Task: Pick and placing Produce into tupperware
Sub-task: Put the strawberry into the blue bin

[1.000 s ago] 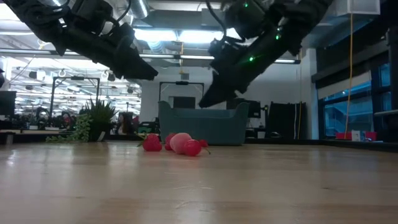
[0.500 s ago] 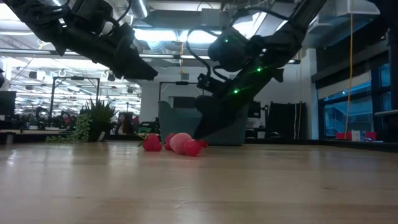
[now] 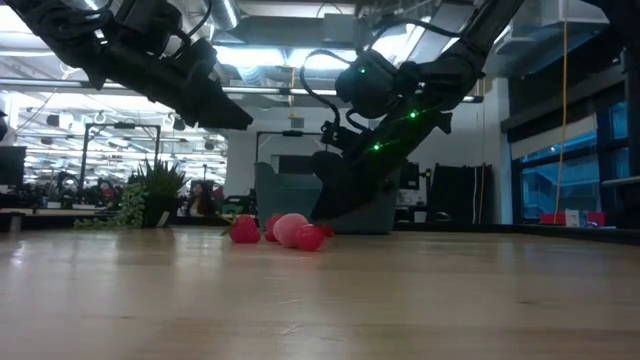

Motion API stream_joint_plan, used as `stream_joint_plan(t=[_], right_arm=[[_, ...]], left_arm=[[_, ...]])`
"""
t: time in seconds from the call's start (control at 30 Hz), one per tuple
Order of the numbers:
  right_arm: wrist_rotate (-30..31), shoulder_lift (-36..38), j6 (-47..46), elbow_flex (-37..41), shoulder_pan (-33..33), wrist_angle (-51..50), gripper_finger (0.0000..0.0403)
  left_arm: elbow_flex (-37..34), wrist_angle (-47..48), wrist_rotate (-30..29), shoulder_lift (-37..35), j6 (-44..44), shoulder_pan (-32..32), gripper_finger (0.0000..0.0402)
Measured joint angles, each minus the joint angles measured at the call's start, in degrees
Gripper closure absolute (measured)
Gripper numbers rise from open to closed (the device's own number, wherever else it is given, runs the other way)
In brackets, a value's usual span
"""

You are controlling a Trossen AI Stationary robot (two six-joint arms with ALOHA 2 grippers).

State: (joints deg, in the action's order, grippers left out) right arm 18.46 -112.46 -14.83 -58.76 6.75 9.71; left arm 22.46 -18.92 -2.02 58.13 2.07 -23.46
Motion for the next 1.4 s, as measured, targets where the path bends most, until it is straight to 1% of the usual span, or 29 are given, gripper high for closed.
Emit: stream_joint_plan(t=[0.13, 0.27, 0.37, 0.5, 0.87, 1.03, 1.13, 1.23, 1.4], right_arm=[[-0.1, -1.4, -0.5, 0.0, 0.4, 0.2, 0.0147], [0.0, -2.2, 0.0, 0.0, 0.4, 1.6, 0.0131], [0.1, -2.4, 0.1, 0.0, 0.8, 2.9, 0.0131], [2.9, -2.7, 0.2, 0.0, 1.4, 2.7, 0.0138], [1.4, -3.9, -1.7, 0.0, 1.8, 4.0, 0.0142], [1.4, -6.1, -1.8, 0.0, 2.2, 9.0, 0.0142], [1.6, -6.7, -1.8, 0.0, 2.1, 9.5, 0.0149], [1.4, -6.7, -1.8, -0.1, 2.1, 9.1, 0.0167], [1.2, -6.7, -2.7, -0.1, 2.1, 9.0, 0.0223]], left_arm=[[0.0, 0.0, 0.0, 0.0, 0.0, 0.0, 0.0204], [0.0, 0.0, 0.0, 0.0, 0.0, 0.0, 0.0204], [0.0, 0.0, 0.0, 0.0, 0.0, 0.0, 0.0204], [0.0, 0.0, 0.0, 0.0, 0.0, 0.0, 0.0204], [0.0, 0.0, 0.0, 0.0, 0.0, 0.0, 0.0204], [0.0, 0.0, 0.0, 0.0, 0.0, 0.0, 0.0204], [0.0, 0.0, 0.0, 0.0, 0.0, 0.0, 0.0204], [0.0, 0.0, 0.0, 0.0, 0.0, 0.0, 0.0204], [0.0, 0.0, 0.0, 0.0, 0.0, 0.0, 0.0204]])
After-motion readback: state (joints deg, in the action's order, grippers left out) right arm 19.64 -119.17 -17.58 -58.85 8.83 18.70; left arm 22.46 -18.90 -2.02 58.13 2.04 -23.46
